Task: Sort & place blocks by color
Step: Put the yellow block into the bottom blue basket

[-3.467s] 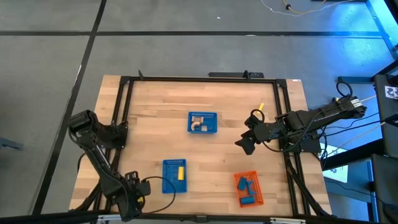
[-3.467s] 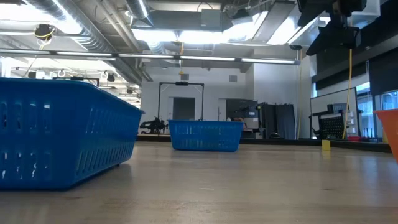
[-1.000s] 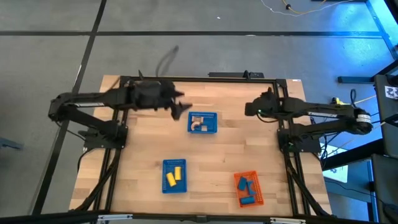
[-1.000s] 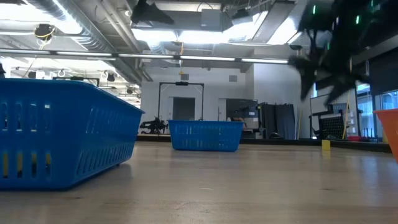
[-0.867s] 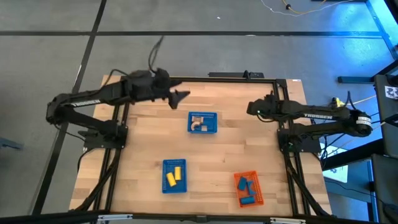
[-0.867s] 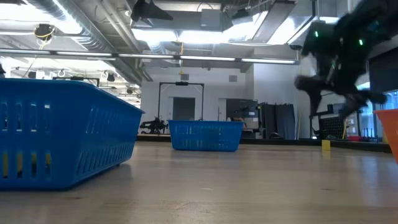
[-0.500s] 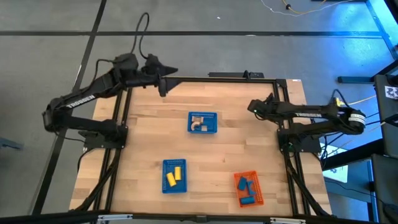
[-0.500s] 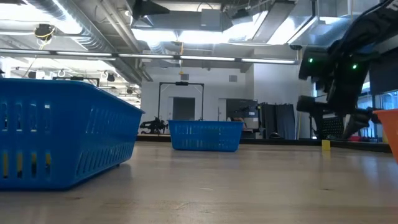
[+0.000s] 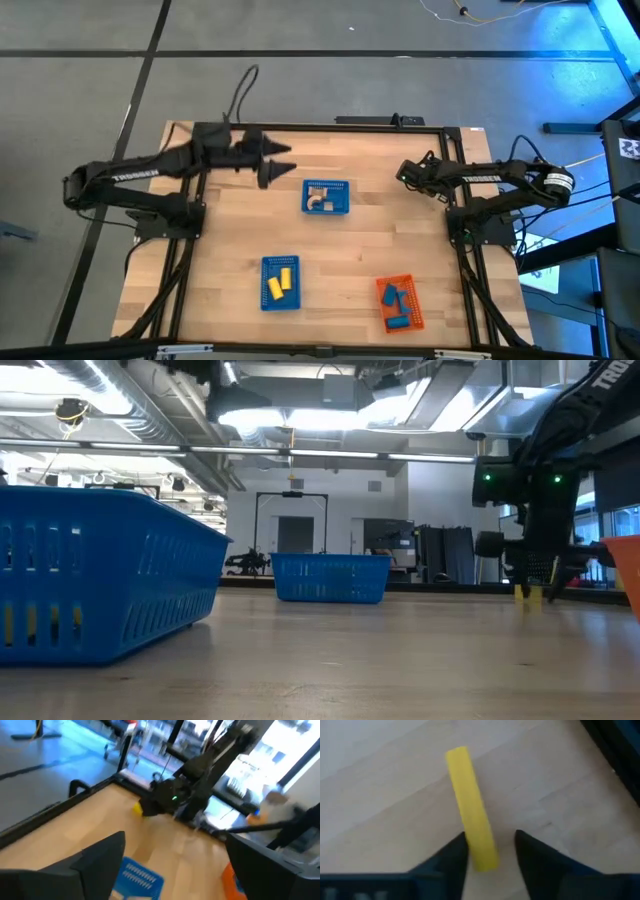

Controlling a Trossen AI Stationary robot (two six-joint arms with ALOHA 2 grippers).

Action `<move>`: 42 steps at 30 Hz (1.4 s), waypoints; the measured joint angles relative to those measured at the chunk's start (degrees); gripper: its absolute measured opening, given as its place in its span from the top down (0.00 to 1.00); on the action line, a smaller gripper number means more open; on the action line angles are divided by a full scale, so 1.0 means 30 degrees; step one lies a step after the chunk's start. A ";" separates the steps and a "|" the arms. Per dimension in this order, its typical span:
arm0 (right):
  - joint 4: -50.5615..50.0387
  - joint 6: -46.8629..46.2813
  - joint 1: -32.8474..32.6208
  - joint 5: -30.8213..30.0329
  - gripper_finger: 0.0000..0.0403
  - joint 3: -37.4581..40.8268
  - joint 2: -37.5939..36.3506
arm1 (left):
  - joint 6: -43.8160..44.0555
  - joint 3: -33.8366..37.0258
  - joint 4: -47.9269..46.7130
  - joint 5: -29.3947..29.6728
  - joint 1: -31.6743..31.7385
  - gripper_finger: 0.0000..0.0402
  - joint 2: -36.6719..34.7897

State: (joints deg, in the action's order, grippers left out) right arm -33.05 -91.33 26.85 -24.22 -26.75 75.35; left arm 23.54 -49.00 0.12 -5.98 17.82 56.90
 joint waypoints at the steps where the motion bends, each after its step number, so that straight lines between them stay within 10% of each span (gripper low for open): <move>1: -0.0193 0.0021 0.0000 0.0131 0.63 -0.0083 -0.0007 | 0.0424 0.0887 0.1124 0.0493 -0.0469 0.18 -0.0410; 5: -0.0457 0.0087 -0.0017 0.0751 0.88 -0.0338 -0.0191 | 0.2258 0.4216 0.3412 0.2085 -0.1545 0.40 -0.2582; 12: -0.0269 0.2578 -0.3088 0.0528 0.88 -0.3175 -0.0997 | 0.4038 0.8087 0.3777 0.3578 -0.1654 0.96 -0.6373; 26: 0.3822 1.3365 -1.2760 0.5078 0.88 -1.3950 0.5259 | 0.4477 0.9299 0.4282 0.2727 -0.1610 1.00 -0.7734; 42: 0.3842 1.4965 -1.5894 0.8273 0.88 -2.4222 1.7247 | 0.3971 0.9299 0.4555 0.4302 -0.4289 1.00 -0.7727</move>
State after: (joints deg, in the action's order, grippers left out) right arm -21.52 -46.43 -20.83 0.60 -99.41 127.09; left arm 35.45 -21.10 13.79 6.93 4.96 33.71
